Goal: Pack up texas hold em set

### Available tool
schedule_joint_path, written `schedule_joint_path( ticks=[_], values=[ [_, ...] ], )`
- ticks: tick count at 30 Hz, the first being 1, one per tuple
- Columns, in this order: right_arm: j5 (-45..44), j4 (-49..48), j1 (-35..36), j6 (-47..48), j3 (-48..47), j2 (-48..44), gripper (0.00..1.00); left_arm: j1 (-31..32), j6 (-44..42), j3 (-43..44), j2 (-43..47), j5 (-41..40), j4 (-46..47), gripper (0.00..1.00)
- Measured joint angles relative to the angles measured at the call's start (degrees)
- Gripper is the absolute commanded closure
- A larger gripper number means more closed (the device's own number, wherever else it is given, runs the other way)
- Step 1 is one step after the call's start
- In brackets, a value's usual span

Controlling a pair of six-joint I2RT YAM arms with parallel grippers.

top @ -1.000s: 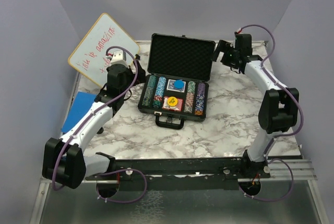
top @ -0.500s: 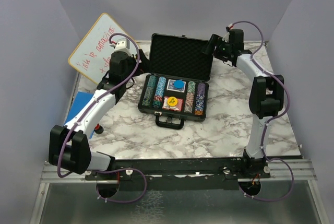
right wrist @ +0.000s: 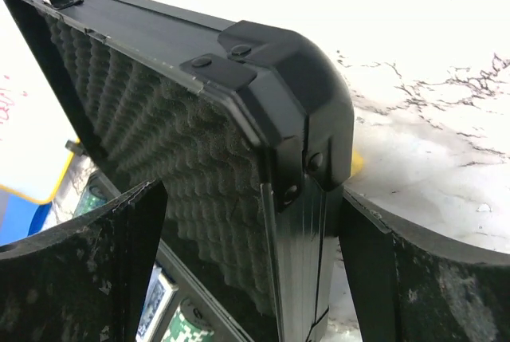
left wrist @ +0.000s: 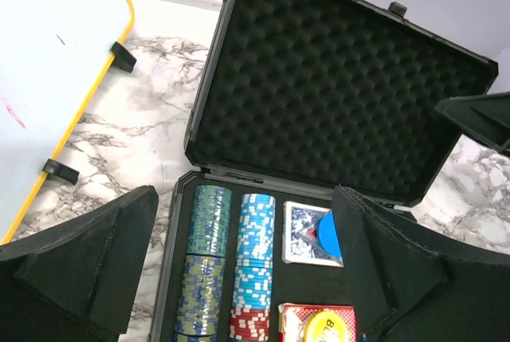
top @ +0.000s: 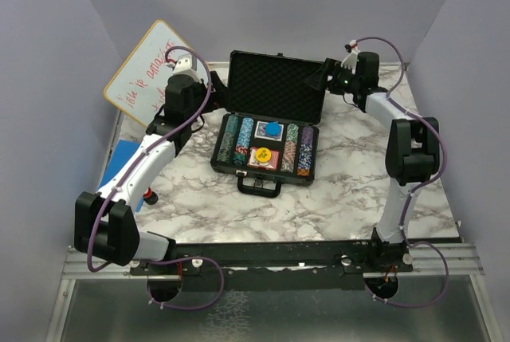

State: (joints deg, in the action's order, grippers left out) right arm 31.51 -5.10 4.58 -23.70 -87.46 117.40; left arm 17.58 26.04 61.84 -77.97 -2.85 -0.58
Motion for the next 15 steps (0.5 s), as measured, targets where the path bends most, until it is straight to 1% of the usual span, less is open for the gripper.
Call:
schedule_joint_path(
  ticks=[8,15],
  values=[
    [4.1,-4.2,0.1,4.0,7.1,-7.9,0.09,-0.2,-0.5,2.4,0.1,0.0,-0.7,0.01],
    [4.0,-4.3,1.1,8.5,10.9,-12.5,0.10,-0.3,-1.6,4.7,0.3,0.4,-1.3,0.01]
  ],
)
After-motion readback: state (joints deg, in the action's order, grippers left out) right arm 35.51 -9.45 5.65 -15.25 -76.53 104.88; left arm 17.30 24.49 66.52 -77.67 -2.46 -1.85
